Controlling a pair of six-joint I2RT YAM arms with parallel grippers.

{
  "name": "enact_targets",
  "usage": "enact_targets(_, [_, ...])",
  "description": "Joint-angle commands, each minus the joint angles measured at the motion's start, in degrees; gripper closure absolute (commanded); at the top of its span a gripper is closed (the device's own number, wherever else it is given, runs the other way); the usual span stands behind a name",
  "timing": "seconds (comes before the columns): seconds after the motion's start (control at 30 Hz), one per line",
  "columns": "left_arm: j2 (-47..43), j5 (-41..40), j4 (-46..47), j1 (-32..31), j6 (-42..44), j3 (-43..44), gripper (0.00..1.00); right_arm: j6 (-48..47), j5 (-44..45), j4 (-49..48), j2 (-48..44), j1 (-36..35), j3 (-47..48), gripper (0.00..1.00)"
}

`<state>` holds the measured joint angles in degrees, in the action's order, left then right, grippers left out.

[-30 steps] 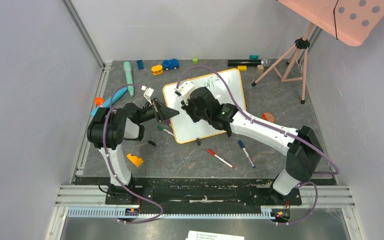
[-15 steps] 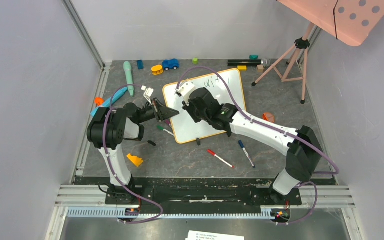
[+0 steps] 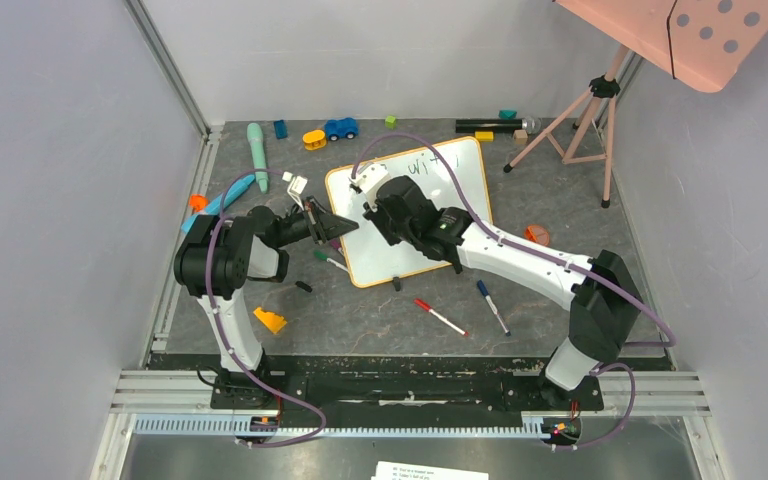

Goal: Write a sentence on the whiteboard

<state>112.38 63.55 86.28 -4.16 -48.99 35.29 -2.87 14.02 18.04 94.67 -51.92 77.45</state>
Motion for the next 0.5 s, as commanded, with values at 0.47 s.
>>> enact_targets(0.47, [0.4, -3.9, 2.9, 0.1, 10.5, -1.2, 0.98, -0.2, 3.3, -1.2, 1.5, -0.4, 2.7, 1.00])
